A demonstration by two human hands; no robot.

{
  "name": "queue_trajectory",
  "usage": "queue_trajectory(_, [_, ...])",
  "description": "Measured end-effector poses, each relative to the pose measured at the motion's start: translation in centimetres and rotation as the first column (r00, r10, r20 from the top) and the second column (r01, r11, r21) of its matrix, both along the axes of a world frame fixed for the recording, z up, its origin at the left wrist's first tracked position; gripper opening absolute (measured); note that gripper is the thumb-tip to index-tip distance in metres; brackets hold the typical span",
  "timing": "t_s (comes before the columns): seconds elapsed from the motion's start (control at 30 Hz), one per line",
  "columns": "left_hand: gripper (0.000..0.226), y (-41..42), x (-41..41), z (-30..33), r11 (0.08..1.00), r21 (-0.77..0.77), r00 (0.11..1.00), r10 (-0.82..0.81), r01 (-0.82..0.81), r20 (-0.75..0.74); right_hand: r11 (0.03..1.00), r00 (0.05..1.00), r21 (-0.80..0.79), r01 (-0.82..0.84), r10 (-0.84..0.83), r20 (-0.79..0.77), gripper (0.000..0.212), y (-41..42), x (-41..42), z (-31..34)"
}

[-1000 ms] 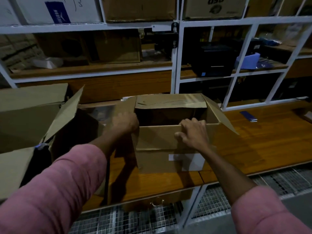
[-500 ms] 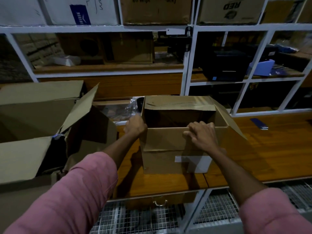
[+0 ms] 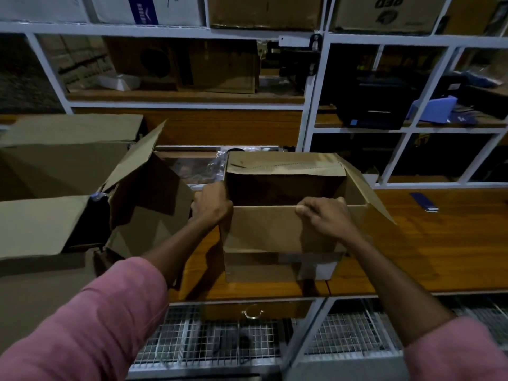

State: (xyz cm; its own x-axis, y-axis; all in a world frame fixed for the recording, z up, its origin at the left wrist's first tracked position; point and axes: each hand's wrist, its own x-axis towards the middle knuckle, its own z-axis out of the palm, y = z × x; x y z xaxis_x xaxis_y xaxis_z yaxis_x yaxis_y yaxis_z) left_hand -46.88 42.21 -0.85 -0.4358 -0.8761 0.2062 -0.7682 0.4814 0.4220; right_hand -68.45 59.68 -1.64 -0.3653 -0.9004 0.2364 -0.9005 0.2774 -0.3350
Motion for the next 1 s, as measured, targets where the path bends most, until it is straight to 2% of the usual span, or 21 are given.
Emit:
queue_trajectory(0.1, [0.011, 0.5, -0.3, 0.0, 0.994, -0.105, 0.998, -0.047, 0.043, -0.037, 0.992, 0.984, -0.098, 0.077, -0.059, 0.169, 0.039, -0.7, 0.3, 0.7])
queue_trajectory(0.23, [0.017, -0.8, -1.5, 0.0, 0.937, -0.288, 0.971, -0.229, 0.199, -0.072, 0.996, 0.987, 0.076, 0.051, -0.061, 0.148, 0.035, -2.7, 0.1, 1.3])
queue_trajectory(0.3, [0.018, -1.3, -2.7, 0.7, 0.921, -0.228, 0.939, -0.337, 0.315, -0.063, 0.99, 0.973, 0.139, 0.031, -0.062, 0.221, 0.029, -3.7, -0.4, 2.0])
queue_trajectory(0.37, [0.019, -1.9, -3.8, 1.3, 0.88, -0.074, 0.883, -0.469, 0.469, 0.026, 0.974, 0.943, 0.225, 0.006, -0.08, 0.322, 0.027, -5.0, -0.8, 2.6])
queue_trajectory(0.47, [0.023, -3.4, -5.7, 1.4, 0.788, 0.172, 0.769, -0.615, 0.591, 0.172, 0.915, 0.95, 0.402, -0.029, -0.101, 0.296, 0.038, -7.5, -1.5, 2.5])
queue_trajectory(0.53, [0.027, -4.7, -6.9, 1.1, 0.786, 0.203, 0.742, -0.618, 0.584, 0.26, 0.931, 0.958, 0.362, -0.04, -0.067, 0.277, 0.056, -9.4, -2.0, 1.8])
queue_trajectory(0.6, [0.035, -6.4, -7.9, 0.8, 0.82, 0.046, 0.751, -0.544, 0.57, 0.375, 0.976, 0.971, 0.216, -0.027, -0.026, 0.239, 0.075, -11.2, -2.3, 1.4])
queue_trajectory(0.63, [0.042, -7.4, -8.3, 0.7, 0.839, -0.064, 0.786, -0.477, 0.54, 0.393, 0.991, 0.976, 0.135, 0.003, -0.033, 0.214, 0.08, -12.1, -2.4, 1.5])
queue_trajectory(0.73, [0.057, -10.9, -9.3, 1.1, 0.879, -0.262, 0.9, -0.318, 0.398, 0.299, 0.997, 0.994, -0.01, 0.078, -0.077, 0.079, 0.082, -14.8, -3.3, 1.5])
queue_trajectory(0.83, [0.071, -14.1, -10.5, 0.6, 0.908, -0.193, 0.907, -0.31, 0.371, 0.285, 0.997, 0.996, 0.017, 0.08, -0.08, -0.029, 0.078, -17.6, -5.0, 0.9])
queue_trajectory(0.93, [0.082, -15.3, -11.3, -0.6, 0.921, -0.069, 0.879, -0.341, 0.384, 0.334, 0.989, 0.997, 0.123, 0.077, -0.077, -0.003, 0.074, -19.8, -6.3, 0.0])
queue_trajectory(1.0, [0.081, -15.5, -11.4, -1.2, 0.916, -0.1, 0.882, -0.339, 0.389, 0.327, 0.989, 0.997, 0.128, 0.076, -0.078, 0.014, 0.07, -21.1, -6.7, -0.4])
